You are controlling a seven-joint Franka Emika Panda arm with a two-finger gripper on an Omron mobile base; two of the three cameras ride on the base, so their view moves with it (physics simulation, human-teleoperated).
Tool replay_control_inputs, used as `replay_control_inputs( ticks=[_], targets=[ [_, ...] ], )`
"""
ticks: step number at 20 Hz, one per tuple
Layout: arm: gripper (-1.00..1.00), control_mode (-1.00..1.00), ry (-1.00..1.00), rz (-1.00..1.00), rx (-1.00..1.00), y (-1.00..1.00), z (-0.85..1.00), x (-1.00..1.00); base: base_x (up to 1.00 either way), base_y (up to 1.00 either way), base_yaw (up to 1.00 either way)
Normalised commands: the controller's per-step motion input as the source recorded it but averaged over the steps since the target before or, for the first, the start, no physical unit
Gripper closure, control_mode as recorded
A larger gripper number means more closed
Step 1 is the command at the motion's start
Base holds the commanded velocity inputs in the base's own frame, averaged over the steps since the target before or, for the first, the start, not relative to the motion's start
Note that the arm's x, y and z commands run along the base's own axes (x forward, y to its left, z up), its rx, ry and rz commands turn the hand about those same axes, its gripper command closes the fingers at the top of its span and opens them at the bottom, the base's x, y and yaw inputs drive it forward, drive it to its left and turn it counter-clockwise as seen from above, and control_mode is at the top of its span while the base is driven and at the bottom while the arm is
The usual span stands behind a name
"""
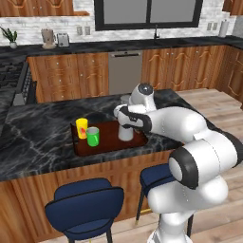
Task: There is a tray on the dining counter. Grab the cup, mug, and pitcher and place them on the tray. The pitcher may be placed next to the tray if it cannot fit the tray.
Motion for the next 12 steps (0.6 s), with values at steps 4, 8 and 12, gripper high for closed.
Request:
replay_control_inputs(
  ticks=[4, 8, 12],
  targets=[
    [1.00, -1.00, 0.00, 0.00, 0.00, 0.01, 0.00, 0.15, 0.00, 0.00, 0.00],
    [1.00, -1.00, 0.00, 0.00, 0.00, 0.00, 0.00, 0.08, 0.00, 0.00, 0.00],
    [1.00, -1.00, 0.00, 0.00, 0.00, 0.00, -0.06, 0.01, 0.00, 0.00, 0.00]
  ],
)
